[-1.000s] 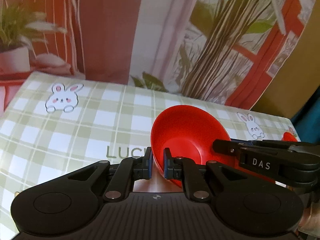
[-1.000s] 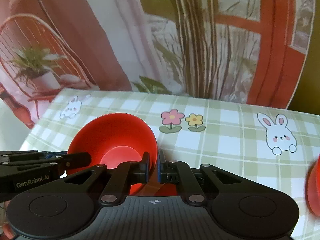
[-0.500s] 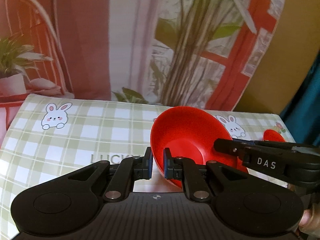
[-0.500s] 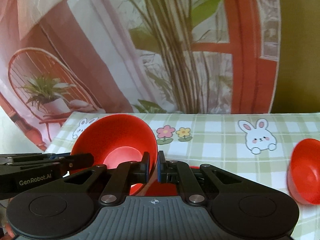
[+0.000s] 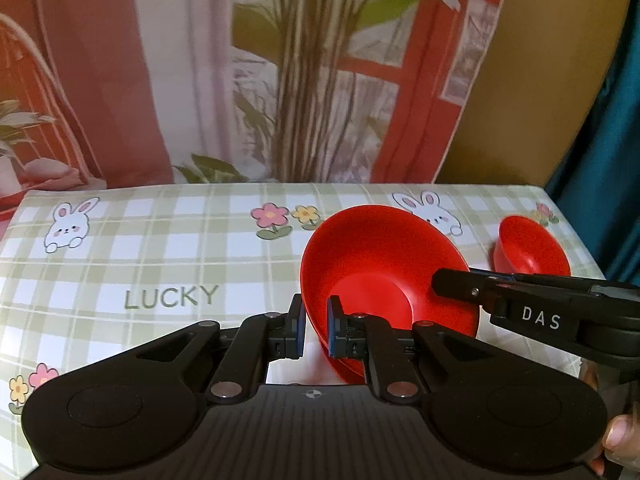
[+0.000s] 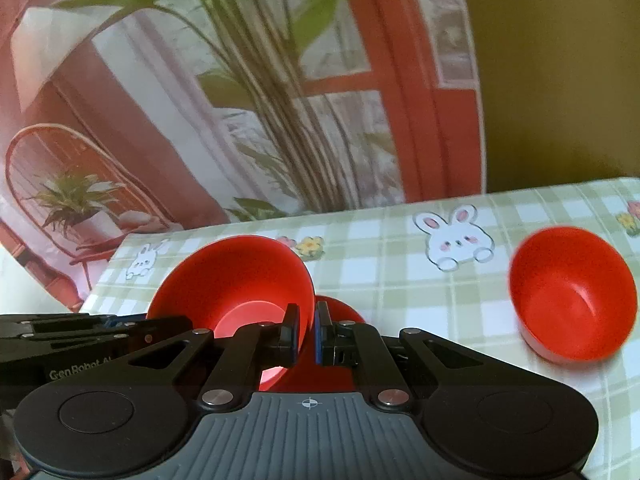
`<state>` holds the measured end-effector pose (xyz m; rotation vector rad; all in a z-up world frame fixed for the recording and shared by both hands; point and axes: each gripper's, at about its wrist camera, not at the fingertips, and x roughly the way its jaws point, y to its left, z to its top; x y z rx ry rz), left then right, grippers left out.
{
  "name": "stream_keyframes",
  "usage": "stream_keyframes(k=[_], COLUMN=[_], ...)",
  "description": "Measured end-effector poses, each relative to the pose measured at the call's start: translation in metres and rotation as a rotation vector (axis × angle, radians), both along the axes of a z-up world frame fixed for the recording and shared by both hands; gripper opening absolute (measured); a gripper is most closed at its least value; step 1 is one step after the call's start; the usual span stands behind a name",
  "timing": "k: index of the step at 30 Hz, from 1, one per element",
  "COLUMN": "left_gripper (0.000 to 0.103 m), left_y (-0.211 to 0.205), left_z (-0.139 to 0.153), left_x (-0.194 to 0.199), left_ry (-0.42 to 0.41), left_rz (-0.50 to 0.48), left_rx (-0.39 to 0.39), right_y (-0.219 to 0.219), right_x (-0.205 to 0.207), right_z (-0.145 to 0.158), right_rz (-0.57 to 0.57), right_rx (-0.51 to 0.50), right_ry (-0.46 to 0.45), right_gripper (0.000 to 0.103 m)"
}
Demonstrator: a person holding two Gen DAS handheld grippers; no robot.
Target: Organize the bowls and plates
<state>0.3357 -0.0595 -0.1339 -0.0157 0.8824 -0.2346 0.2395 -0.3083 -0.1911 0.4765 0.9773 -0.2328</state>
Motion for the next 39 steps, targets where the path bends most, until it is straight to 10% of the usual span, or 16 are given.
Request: stream_keyframes(k=[39], left_gripper=[0.017], left_y=[-0.019], left_z=[-0.003], left_x=[-0.001], left_ry=[0.014], left_rz=[0.022], left_rx=[0.081], right_y=[-0.019], right_x=[-0.031], right_z=[-0.011], right_rz=[-0.029], right_rx=[0.001], right_ry=[0.019], right_gripper=[0.013])
